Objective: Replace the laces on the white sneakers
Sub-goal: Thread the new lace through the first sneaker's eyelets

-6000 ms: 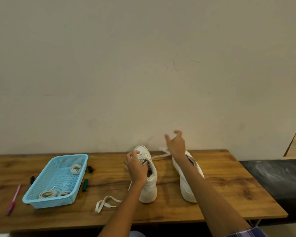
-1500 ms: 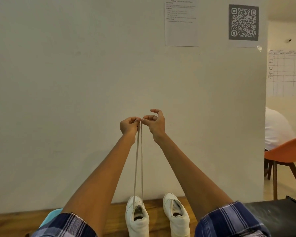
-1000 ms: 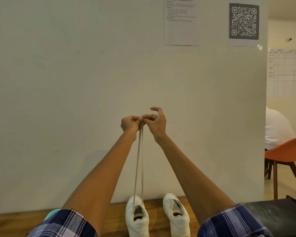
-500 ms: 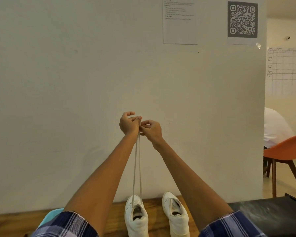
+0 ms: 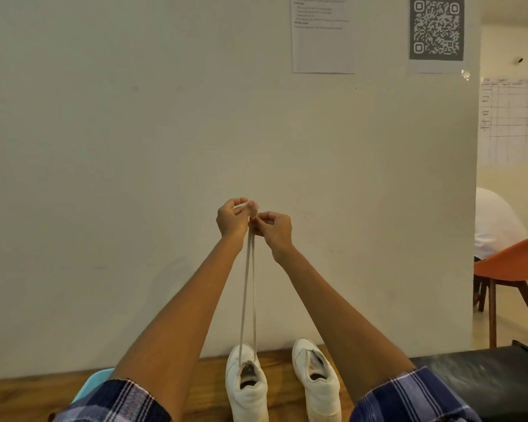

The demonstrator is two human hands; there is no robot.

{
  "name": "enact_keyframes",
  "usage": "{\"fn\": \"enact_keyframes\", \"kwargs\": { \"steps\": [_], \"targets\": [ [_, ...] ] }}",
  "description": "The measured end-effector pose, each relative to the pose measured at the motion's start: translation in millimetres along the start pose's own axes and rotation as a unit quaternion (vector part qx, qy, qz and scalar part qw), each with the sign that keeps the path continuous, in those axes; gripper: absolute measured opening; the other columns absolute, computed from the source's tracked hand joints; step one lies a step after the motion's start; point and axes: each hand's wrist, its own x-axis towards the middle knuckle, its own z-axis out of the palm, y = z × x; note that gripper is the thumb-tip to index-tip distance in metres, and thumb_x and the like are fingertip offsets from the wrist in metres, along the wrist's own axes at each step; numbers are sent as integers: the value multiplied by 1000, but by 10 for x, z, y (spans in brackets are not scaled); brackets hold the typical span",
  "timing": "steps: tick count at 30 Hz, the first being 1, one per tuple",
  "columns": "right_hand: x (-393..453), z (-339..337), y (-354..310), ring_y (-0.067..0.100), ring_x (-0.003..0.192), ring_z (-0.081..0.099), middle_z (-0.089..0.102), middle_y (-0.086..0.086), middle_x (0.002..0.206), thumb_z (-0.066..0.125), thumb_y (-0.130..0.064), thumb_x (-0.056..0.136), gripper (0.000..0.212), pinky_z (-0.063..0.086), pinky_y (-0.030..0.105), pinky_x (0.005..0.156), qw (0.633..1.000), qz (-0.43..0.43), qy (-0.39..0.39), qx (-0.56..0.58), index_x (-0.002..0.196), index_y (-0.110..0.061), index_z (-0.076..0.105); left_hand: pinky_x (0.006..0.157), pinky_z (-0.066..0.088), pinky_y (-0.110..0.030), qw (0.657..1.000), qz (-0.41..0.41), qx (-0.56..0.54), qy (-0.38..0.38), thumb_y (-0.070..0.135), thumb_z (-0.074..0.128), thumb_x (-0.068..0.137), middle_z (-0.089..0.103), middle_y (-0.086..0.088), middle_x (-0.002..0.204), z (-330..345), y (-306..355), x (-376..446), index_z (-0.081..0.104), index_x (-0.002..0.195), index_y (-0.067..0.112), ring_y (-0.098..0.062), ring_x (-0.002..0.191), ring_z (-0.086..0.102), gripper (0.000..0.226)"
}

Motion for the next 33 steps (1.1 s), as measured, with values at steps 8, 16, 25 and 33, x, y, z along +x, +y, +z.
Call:
{"fn": "enact_keyframes", "kwargs": {
  "steps": [8,16,25,33],
  "targets": [
    [-6,-22,3,13,57,62,65,11,69,64,1,85,5,56,21,62,999,3,-18,29,85,6,65,70,49,-33,969,-125,96,-192,5,34,97,59,-11,98,-269,-533,-75,63,89,10,-19,73,48,30],
    [33,-45,59,17,59,60,64,12,70,62,1,87,7,57,22,65,999,6,-28,40,89,7,65,88,45,-37,859,-158,291,-391,13,39,100,50,1,107,-353,-682,-129,65,96,19,-19,101,45,27],
    [43,7,191,16,55,62,60,10,75,52,3,92,10,58,25,63,995,21,-24,92,91,-7,51,66,56,-35,970,-221,23,-99,13,27,103,44,-11,88,-294,-1023,-137,47,108,5,-25,65,59,22],
    [184,-192,501,13,52,54,55,6,72,44,1,95,10,52,21,55,982,46,157,94,103,-4,48,80,54,-38,925,-249,282,57,7,35,98,62,-21,113,-616,-1590,-158,56,118,-5,-34,98,62,31]
  ]
}}
